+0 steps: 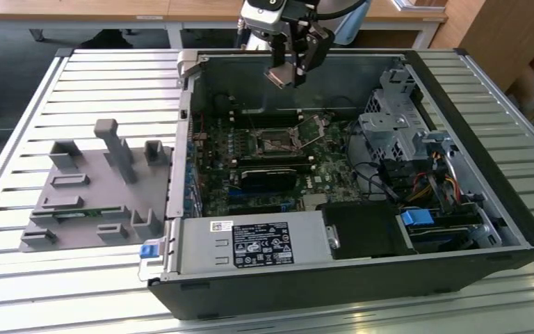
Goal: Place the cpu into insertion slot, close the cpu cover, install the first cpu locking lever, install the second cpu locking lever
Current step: 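Place the cpu into insertion slot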
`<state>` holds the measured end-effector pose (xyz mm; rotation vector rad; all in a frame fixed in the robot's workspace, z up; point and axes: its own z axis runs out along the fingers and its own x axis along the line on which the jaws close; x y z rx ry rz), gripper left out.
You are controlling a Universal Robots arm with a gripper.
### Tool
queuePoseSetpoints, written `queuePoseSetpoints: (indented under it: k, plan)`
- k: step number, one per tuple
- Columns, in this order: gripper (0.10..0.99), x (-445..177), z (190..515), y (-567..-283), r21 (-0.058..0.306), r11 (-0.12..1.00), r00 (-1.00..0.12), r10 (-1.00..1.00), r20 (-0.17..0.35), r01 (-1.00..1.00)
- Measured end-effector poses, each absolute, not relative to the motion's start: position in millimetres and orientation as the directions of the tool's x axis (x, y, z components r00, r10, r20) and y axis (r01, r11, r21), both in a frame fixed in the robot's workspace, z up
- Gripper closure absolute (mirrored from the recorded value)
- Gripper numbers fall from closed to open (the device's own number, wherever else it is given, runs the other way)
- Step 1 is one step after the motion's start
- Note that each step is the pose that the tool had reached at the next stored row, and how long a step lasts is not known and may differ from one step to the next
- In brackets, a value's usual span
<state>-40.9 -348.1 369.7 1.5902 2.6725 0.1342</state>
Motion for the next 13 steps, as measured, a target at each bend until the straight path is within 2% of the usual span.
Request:
queuePoseSetpoints:
  k: [13]
  plan:
    - [0.545, -40.9, 369.6, -348.1, 0.089, 0.440, -0.443, 0.896, 0.019, 0.894]
